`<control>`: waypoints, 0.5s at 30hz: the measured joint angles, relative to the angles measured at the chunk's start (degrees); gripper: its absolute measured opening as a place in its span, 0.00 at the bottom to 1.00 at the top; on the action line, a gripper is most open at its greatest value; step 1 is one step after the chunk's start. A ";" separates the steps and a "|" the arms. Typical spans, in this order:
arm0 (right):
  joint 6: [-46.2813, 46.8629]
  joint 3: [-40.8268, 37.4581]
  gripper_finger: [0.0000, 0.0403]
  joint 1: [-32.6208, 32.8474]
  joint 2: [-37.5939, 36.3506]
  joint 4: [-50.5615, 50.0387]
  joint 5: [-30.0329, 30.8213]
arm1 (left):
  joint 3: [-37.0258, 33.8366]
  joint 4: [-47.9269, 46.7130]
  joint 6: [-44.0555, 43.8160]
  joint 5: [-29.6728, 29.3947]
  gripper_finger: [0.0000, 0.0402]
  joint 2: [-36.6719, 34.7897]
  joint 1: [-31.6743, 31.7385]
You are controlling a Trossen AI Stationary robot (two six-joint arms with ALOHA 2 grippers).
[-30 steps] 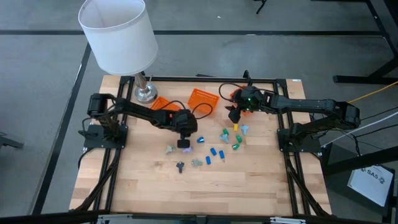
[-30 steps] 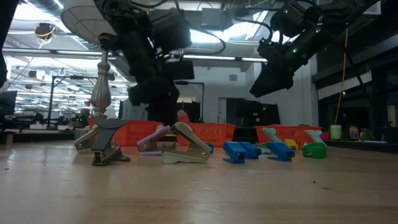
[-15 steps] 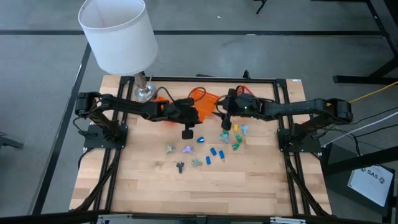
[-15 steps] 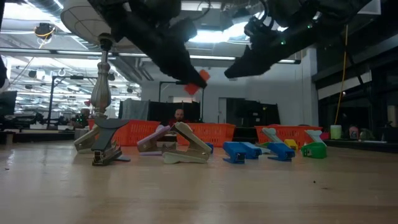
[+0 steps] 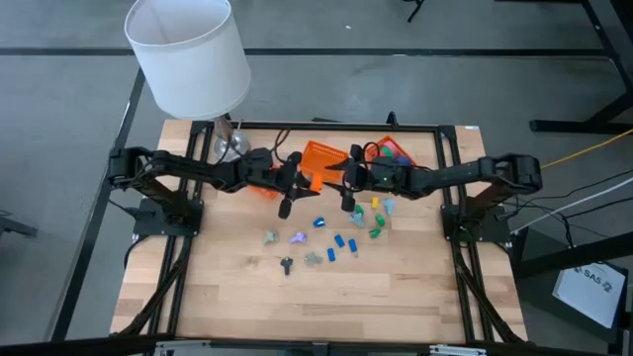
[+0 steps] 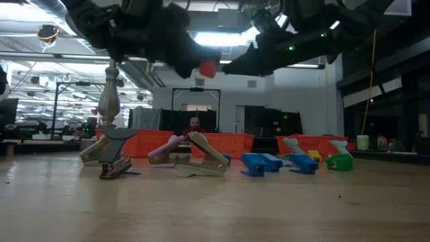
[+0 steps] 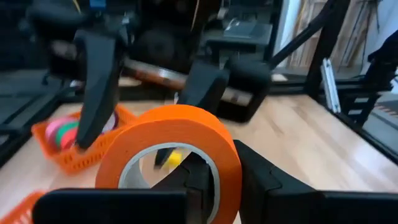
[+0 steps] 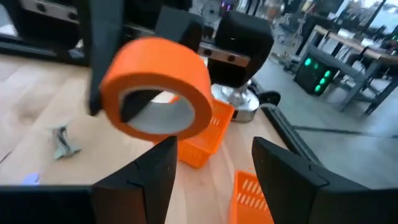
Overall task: Pick and place Stapler, Stapler remover, tape
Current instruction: Put the orange tape into the right orange bin
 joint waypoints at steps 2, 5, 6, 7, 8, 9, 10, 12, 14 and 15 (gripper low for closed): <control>-0.24 0.00 0.53 0.00 0.76 1.37 -1.10 | 0.00 0.22 -0.01 0.13 0.11 -0.01 -0.05; -0.38 0.00 0.53 0.02 1.61 4.08 -3.78 | -0.04 0.34 -0.03 0.08 0.11 0.01 -0.17; -0.40 0.00 0.53 0.02 1.61 4.67 -4.27 | -0.04 0.37 -0.03 0.15 0.11 -0.01 -0.27; -0.46 0.00 0.53 0.11 1.59 5.31 -4.43 | -0.04 0.35 -0.03 0.70 0.11 -0.01 -0.41; -0.77 0.00 0.53 0.19 1.59 5.79 -4.44 | -0.04 0.41 -0.03 1.81 0.11 0.00 -0.51; -0.99 0.00 0.53 0.22 1.59 6.23 -4.45 | -0.04 0.69 -0.03 2.63 0.11 0.01 -0.53; -1.04 -0.02 0.53 0.23 1.59 6.95 -4.51 | -0.04 1.04 -0.04 2.89 0.11 0.00 -0.74; -1.10 0.00 0.53 0.24 1.56 8.83 -5.86 | -0.04 1.66 0.03 2.73 0.11 0.01 -1.18; -1.24 -0.01 0.53 0.24 1.54 9.33 -7.43 | -0.04 2.56 -0.02 2.61 0.12 0.05 -1.40; -1.25 0.00 0.53 0.26 1.56 9.89 -7.91 | -0.04 3.24 -0.03 2.60 0.11 0.30 -1.48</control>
